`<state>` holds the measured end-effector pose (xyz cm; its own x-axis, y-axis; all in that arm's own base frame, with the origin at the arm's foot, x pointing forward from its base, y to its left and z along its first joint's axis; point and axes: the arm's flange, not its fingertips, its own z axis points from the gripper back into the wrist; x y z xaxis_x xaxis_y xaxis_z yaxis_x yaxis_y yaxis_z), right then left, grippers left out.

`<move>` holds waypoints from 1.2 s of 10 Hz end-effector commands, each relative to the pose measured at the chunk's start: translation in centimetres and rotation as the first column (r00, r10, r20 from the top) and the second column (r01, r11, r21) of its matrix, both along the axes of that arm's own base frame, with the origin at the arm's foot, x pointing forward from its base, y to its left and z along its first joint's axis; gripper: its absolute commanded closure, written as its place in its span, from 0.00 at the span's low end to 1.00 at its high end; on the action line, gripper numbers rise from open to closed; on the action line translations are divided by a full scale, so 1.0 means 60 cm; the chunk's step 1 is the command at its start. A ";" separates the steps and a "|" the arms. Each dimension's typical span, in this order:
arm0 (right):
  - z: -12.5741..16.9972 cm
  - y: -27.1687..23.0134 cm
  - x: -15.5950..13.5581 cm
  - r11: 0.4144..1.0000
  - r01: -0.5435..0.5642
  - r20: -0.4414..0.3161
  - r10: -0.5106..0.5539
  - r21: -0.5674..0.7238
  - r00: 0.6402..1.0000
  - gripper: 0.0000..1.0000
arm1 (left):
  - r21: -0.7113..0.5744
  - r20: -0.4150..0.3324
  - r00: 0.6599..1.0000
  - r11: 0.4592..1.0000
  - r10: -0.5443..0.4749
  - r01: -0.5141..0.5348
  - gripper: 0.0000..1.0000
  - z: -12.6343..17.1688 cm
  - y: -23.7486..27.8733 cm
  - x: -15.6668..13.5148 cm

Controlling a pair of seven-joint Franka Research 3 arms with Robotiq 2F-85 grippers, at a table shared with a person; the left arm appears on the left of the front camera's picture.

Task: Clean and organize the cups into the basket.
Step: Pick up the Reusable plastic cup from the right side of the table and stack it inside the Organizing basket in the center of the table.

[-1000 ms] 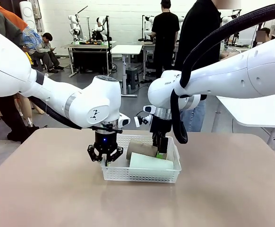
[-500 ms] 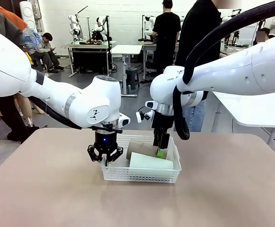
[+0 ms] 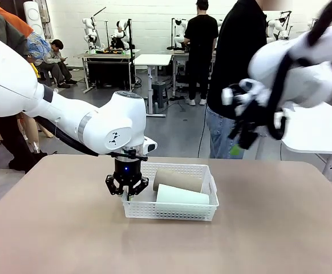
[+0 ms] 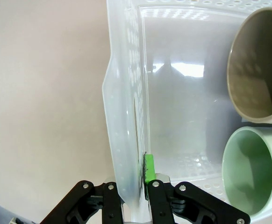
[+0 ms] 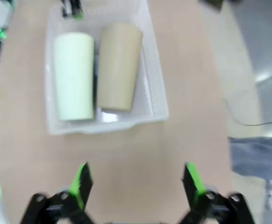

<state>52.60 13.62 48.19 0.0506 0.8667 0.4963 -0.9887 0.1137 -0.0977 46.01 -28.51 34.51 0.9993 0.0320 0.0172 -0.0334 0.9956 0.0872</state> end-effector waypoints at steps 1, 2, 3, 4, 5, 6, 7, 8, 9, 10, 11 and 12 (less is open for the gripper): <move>-0.009 -0.118 -0.093 0.986 -0.065 0.064 0.055 0.156 0.996 0.00 | 0.001 -0.002 1.000 1.000 -0.002 0.002 1.00 0.001 0.000 -0.002; -0.001 -0.176 -0.119 0.968 -0.081 0.102 0.058 0.236 0.993 0.00 | 0.001 -0.002 1.000 1.000 -0.002 0.002 1.00 0.001 0.000 -0.002; 0.001 -0.222 -0.135 0.949 -0.075 0.141 0.033 0.306 0.989 0.00 | 0.001 -0.002 1.000 1.000 -0.002 0.002 1.00 0.001 0.000 -0.002; -0.004 -0.262 -0.145 0.923 -0.101 0.164 0.042 0.371 0.986 0.00 | 0.001 -0.002 1.000 1.000 -0.002 0.002 1.00 0.001 0.000 -0.002; -0.012 -0.298 -0.149 0.902 -0.101 0.162 0.035 0.420 0.986 0.00 | 0.001 -0.002 1.000 1.000 -0.002 0.002 1.00 0.001 0.000 -0.002; -0.028 -0.333 -0.150 0.875 -0.072 0.132 0.009 0.478 0.991 0.00 | 0.001 -0.002 1.000 1.000 -0.002 0.002 1.00 0.001 0.000 -0.002; -0.046 -0.362 -0.150 0.846 -0.041 0.098 -0.013 0.532 0.995 0.00 | 0.001 -0.002 1.000 1.000 -0.002 0.002 1.00 0.001 0.000 -0.002; -0.069 -0.392 -0.150 0.820 -0.020 0.049 -0.010 0.572 0.999 0.00 | 0.001 -0.002 1.000 1.000 -0.002 0.002 1.00 0.001 0.000 -0.002; -0.084 -0.417 -0.152 0.791 -0.006 0.037 -0.021 0.611 0.999 0.00 | 0.001 -0.002 1.000 1.000 -0.002 0.002 1.00 0.001 0.000 -0.002; -0.103 -0.442 -0.154 0.758 0.013 0.025 -0.039 0.653 0.999 0.00 | 0.001 -0.002 1.000 1.000 -0.002 0.002 1.00 0.001 0.000 -0.002; -0.124 -0.462 -0.151 0.735 0.071 -0.009 -0.087 0.674 0.996 0.00 | 0.001 -0.002 1.000 1.000 -0.002 0.002 1.00 0.001 0.000 -0.002; -0.133 -0.466 -0.145 0.741 0.091 -0.010 -0.113 0.665 0.993 0.00 | 0.001 -0.002 1.000 1.000 -0.002 0.002 1.00 0.001 0.000 -0.002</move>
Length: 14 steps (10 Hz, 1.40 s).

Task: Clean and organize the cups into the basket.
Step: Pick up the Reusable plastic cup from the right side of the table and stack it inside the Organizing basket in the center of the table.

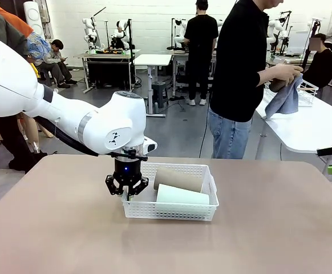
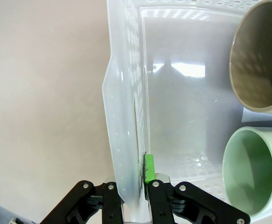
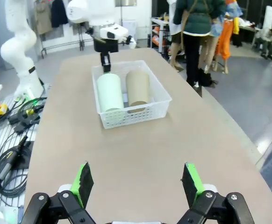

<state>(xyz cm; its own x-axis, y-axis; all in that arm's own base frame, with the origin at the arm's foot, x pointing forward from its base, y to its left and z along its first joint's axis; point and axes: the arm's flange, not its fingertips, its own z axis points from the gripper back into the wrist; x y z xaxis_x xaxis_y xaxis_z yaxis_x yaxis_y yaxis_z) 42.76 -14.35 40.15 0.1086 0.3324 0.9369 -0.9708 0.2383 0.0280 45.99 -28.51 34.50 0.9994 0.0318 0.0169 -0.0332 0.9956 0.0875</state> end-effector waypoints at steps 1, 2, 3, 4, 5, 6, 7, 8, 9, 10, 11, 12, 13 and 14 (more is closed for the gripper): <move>0.015 0.019 -0.006 0.999 -0.033 0.014 0.033 -0.024 0.999 0.00 | 0.001 -0.002 1.000 1.000 -0.002 0.002 1.00 0.001 0.000 -0.002; 0.015 0.019 -0.006 0.999 -0.033 0.014 0.033 -0.024 0.999 0.00 | 0.001 -0.002 1.000 1.000 -0.002 0.002 1.00 0.001 0.000 -0.002; 0.015 0.019 -0.006 0.999 -0.033 0.014 0.033 -0.024 0.999 0.00 | 0.001 -0.002 1.000 1.000 -0.002 0.002 1.00 0.001 0.000 -0.002; 0.015 0.019 -0.006 0.999 -0.033 0.014 0.033 -0.024 0.999 0.00 | 0.001 -0.002 1.000 1.000 -0.002 0.002 1.00 0.001 0.000 -0.002; 0.015 0.019 -0.006 0.999 -0.033 0.014 0.033 -0.024 0.999 0.00 | 0.001 -0.002 1.000 1.000 -0.002 0.002 1.00 0.001 0.000 -0.002; 0.015 0.019 -0.006 0.999 -0.033 0.014 0.033 -0.024 0.999 0.00 | 0.001 -0.002 1.000 1.000 -0.002 0.002 1.00 0.001 0.000 -0.002; 0.015 0.019 -0.006 0.999 -0.033 0.014 0.033 -0.024 0.999 0.00 | 0.001 -0.002 1.000 1.000 -0.002 0.002 1.00 0.001 0.000 -0.002; 0.015 0.019 -0.006 0.999 -0.033 0.014 0.033 -0.024 0.999 0.00 | 0.001 -0.002 1.000 1.000 -0.002 0.002 1.00 0.001 0.000 -0.002; 0.015 0.019 -0.006 0.999 -0.033 0.014 0.033 -0.024 0.999 0.00 | 0.001 -0.002 1.000 1.000 -0.002 0.002 1.00 0.001 0.000 -0.002; 0.015 0.019 -0.006 0.999 -0.033 0.014 0.033 -0.024 0.999 0.00 | 0.001 -0.002 1.000 1.000 -0.002 0.002 1.00 0.001 0.000 -0.002; 0.015 0.019 -0.006 0.999 -0.033 0.014 0.033 -0.024 0.999 0.00 | 0.001 -0.002 1.000 1.000 -0.002 0.002 1.00 0.001 0.000 -0.002; 0.015 0.019 -0.006 0.999 -0.033 0.014 0.033 -0.024 0.999 0.00 | 0.001 -0.002 1.000 1.000 -0.002 0.002 1.00 0.001 0.000 -0.002; 0.015 0.019 -0.006 0.999 -0.033 0.014 0.033 -0.024 0.999 0.00 | 0.001 -0.002 1.000 1.000 -0.002 0.002 1.00 0.001 0.000 -0.002; 0.015 0.019 -0.006 0.999 -0.033 0.014 0.033 -0.024 0.999 0.00 | 0.001 -0.002 1.000 1.000 -0.002 0.002 1.00 0.001 0.000 -0.002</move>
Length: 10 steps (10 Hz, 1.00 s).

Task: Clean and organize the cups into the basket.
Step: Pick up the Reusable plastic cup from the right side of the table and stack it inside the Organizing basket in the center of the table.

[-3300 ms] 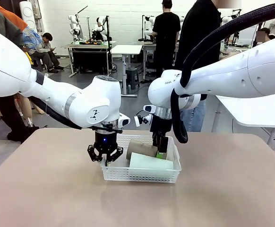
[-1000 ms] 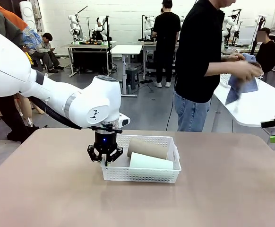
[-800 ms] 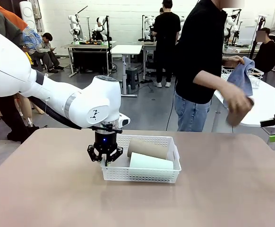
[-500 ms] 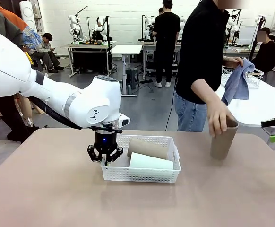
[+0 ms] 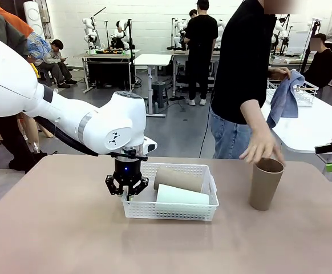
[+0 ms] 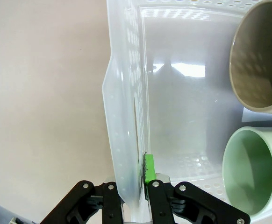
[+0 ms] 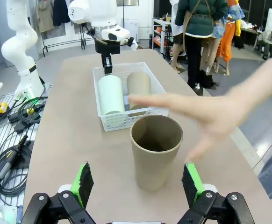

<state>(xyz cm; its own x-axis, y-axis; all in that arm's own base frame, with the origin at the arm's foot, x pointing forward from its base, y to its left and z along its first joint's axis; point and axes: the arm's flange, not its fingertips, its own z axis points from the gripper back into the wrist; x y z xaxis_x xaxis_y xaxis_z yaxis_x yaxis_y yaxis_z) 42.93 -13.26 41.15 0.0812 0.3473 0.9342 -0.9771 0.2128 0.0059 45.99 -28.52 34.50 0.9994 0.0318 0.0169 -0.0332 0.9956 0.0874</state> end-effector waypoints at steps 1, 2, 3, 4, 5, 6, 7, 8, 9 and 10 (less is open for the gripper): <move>-0.001 0.001 -0.009 1.000 -0.007 -0.005 0.007 -0.010 1.000 0.00 | 0.001 -0.002 1.000 1.000 -0.002 0.002 1.00 0.001 0.000 -0.002; -0.001 0.001 -0.009 1.000 -0.007 -0.005 0.007 -0.010 1.000 0.00 | 0.001 -0.002 1.000 1.000 -0.002 0.002 1.00 0.001 0.000 -0.002; -0.001 0.001 -0.009 1.000 -0.007 -0.005 0.007 -0.010 1.000 0.00 | 0.001 -0.002 1.000 1.000 -0.002 0.002 1.00 0.001 0.000 -0.002; -0.001 0.001 -0.009 1.000 -0.007 -0.005 0.007 -0.010 1.000 0.00 | 0.001 -0.002 1.000 1.000 -0.002 0.002 1.00 0.001 0.000 -0.002; -0.001 0.001 -0.009 1.000 -0.007 -0.005 0.007 -0.010 1.000 0.00 | 0.001 -0.002 1.000 1.000 -0.002 0.002 1.00 0.001 0.000 -0.002; -0.001 0.001 -0.009 1.000 -0.007 -0.005 0.007 -0.010 1.000 0.00 | 0.001 -0.002 1.000 1.000 -0.002 0.002 1.00 0.001 0.000 -0.002; -0.001 0.001 -0.009 1.000 -0.007 -0.005 0.007 -0.010 1.000 0.00 | 0.001 -0.002 1.000 1.000 -0.002 0.002 1.00 0.001 0.000 -0.002; -0.001 0.001 -0.009 1.000 -0.007 -0.005 0.007 -0.010 1.000 0.00 | 0.001 -0.002 1.000 1.000 -0.002 0.002 1.00 0.001 0.000 -0.002; -0.001 0.001 -0.009 1.000 -0.007 -0.005 0.007 -0.010 1.000 0.00 | 0.001 -0.002 1.000 1.000 -0.002 0.002 1.00 0.001 0.000 -0.002; -0.001 0.001 -0.009 1.000 -0.007 -0.005 0.007 -0.010 1.000 0.00 | 0.001 -0.002 1.000 1.000 -0.002 0.002 1.00 0.001 0.000 -0.002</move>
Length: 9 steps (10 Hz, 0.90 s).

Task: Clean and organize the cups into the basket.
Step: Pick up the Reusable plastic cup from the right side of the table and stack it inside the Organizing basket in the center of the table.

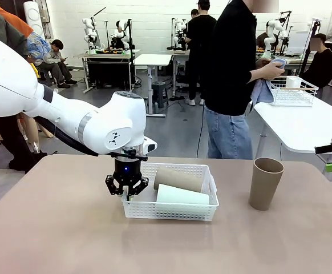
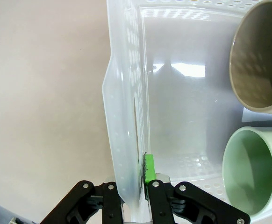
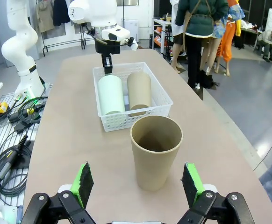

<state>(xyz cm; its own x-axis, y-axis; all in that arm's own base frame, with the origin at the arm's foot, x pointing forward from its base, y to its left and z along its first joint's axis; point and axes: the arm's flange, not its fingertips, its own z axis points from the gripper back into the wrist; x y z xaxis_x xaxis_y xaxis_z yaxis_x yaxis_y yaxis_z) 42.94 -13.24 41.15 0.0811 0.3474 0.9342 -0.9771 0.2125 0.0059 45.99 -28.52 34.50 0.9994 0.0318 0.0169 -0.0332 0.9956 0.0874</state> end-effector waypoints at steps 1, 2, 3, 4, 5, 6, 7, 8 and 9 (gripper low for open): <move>-0.001 0.001 -0.009 1.000 -0.006 -0.005 0.006 -0.010 1.000 0.00 | 0.001 -0.002 1.000 1.000 -0.002 0.002 1.00 0.001 0.000 -0.002; -0.001 0.001 -0.009 1.000 -0.006 -0.005 0.006 -0.010 1.000 0.00 | 0.001 -0.002 1.000 1.000 -0.002 0.002 1.00 0.001 0.000 -0.002; -0.001 0.001 -0.009 1.000 -0.006 -0.005 0.006 -0.010 1.000 0.00 | 0.001 -0.002 1.000 1.000 -0.002 0.002 1.00 0.001 0.000 -0.002; -0.001 0.001 -0.009 1.000 -0.006 -0.005 0.006 -0.010 1.000 0.00 | 0.001 -0.002 1.000 1.000 -0.002 0.002 1.00 0.001 0.000 -0.002; -0.001 0.001 -0.009 1.000 -0.006 -0.005 0.006 -0.010 1.000 0.00 | 0.001 -0.002 1.000 1.000 -0.002 0.002 1.00 0.001 0.000 -0.002; -0.001 0.001 -0.009 1.000 -0.006 -0.005 0.006 -0.010 1.000 0.00 | 0.001 -0.002 1.000 1.000 -0.002 0.002 1.00 0.001 0.000 -0.002; -0.001 0.001 -0.009 1.000 -0.006 -0.005 0.006 -0.010 1.000 0.00 | 0.001 -0.002 1.000 1.000 -0.002 0.002 1.00 0.001 0.000 -0.002; -0.001 0.001 -0.009 1.000 -0.006 -0.005 0.006 -0.010 1.000 0.00 | 0.001 -0.002 1.000 1.000 -0.002 0.002 1.00 0.001 0.000 -0.002; -0.001 0.001 -0.009 1.000 -0.006 -0.005 0.006 -0.010 1.000 0.00 | 0.001 -0.002 1.000 1.000 -0.002 0.002 1.00 0.001 0.000 -0.002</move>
<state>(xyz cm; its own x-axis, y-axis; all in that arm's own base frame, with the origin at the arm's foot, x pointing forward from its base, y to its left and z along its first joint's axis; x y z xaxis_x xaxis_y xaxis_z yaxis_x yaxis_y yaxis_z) 42.94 -13.24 41.15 0.0812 0.3474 0.9342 -0.9771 0.2126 0.0059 45.99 -28.52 34.50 0.9994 0.0318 0.0169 -0.0332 0.9956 0.0874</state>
